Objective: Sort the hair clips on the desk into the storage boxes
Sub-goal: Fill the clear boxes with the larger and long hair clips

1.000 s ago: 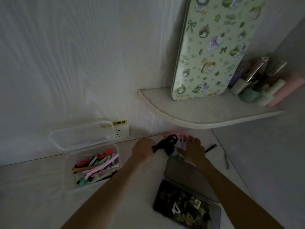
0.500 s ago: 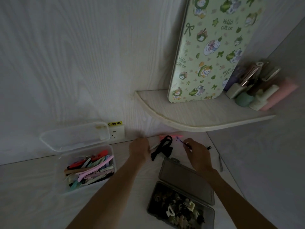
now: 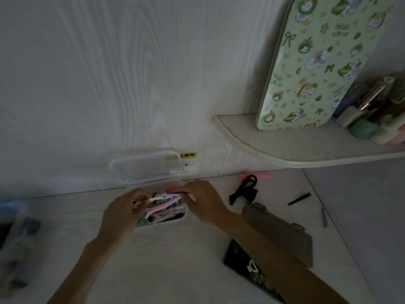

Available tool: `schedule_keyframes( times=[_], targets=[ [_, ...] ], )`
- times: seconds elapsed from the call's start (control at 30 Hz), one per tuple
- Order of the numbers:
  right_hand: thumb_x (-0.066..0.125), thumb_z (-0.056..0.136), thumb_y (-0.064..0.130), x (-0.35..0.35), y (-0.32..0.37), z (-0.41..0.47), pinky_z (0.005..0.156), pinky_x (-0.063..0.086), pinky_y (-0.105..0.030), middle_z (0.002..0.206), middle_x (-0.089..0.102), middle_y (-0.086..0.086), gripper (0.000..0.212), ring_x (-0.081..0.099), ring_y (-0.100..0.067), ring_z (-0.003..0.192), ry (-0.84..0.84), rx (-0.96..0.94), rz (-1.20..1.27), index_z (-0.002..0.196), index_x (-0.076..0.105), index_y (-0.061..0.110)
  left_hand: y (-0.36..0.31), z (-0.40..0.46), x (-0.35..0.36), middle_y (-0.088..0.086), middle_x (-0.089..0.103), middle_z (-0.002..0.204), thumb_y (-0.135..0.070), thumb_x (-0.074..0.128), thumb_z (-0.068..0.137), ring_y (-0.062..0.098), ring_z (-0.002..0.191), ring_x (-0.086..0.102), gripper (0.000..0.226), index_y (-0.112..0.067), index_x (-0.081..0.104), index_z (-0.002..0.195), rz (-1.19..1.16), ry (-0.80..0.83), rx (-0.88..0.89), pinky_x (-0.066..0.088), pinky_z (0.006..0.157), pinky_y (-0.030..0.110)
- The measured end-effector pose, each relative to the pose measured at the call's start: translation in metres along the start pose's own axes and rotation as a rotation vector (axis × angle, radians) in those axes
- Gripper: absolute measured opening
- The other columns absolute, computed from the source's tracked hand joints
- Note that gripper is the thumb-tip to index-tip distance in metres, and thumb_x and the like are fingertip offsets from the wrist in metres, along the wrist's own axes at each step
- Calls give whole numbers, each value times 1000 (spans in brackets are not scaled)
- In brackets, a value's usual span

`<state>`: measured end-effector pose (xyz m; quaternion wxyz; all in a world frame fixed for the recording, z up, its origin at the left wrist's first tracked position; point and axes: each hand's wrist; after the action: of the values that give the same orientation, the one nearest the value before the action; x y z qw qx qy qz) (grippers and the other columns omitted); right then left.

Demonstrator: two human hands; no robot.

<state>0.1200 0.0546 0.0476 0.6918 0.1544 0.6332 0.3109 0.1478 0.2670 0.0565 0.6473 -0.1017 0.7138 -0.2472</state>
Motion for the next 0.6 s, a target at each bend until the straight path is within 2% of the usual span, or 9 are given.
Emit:
schedule_keyframes(
  times=[0.1,0.2,0.27,0.33,0.4,0.43,0.5,0.53,0.6],
  targets=[
    [56,85,11,4,0,0,84,45,-27,100,73,-5,27,64,-21,90,-42,-7,37,108,69,16,4,-4,0,-6,71,103,-22,58,90,19,100,65,19,-28,67,105,58,-16,-14,48,74,30],
    [54,89,10,-19,-23,-27,92,39,-17,111,69,0,28,56,-9,102,-180,101,32,112,67,19,-14,-4,4,-2,70,107,-21,57,90,21,105,61,23,-24,65,112,61,-114,-14,48,82,34],
    [53,90,9,-43,-50,-51,83,35,-11,109,68,-1,24,54,-7,100,-313,278,-12,109,67,17,-40,1,19,-3,69,106,-17,56,90,20,101,62,22,-21,66,109,-18,-97,77,46,82,30],
    [51,92,14,-64,-84,-80,83,36,-19,110,64,-5,23,55,-19,105,-353,548,-79,113,61,16,-76,10,42,-5,68,110,-10,53,89,18,102,62,26,-22,66,108,-77,-20,281,43,84,23],
    [50,93,23,-79,-114,-113,92,39,-30,119,57,-9,31,50,-27,114,-217,798,-77,124,50,17,-114,20,73,-6,60,126,-4,46,89,15,117,55,41,-24,60,121,-61,109,531,43,96,24],
    [48,94,27,-83,-123,-127,97,39,-34,125,53,-11,35,47,-28,118,-125,853,-70,128,47,20,-130,24,90,-6,51,138,-3,43,89,15,127,45,48,-25,52,131,-4,203,619,40,102,27],
    [43,97,25,-84,-132,-152,104,37,-37,132,48,-10,33,45,-28,124,32,839,-80,130,47,25,-159,32,117,-7,26,154,-3,44,90,16,142,22,60,-28,33,144,164,374,740,30,108,32],
    [40,98,21,-82,-129,-156,103,38,-36,133,48,-8,34,46,-28,124,116,793,-102,130,48,27,-163,38,124,-6,19,157,-5,47,90,18,145,17,62,-27,29,145,258,392,800,29,108,34],
    [37,98,15,-80,-119,-163,97,42,-33,132,50,-8,38,49,-27,120,257,731,-150,132,49,25,-171,46,136,-4,33,152,-14,62,84,20,141,29,62,-26,39,141,344,272,953,38,102,33]
  ],
)
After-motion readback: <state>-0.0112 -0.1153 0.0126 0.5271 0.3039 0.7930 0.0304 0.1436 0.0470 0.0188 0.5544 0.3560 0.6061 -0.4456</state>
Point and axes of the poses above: each hand's wrist, its own z-axis towards the middle knuckle, its own x-axis out of the palm, y = z × x
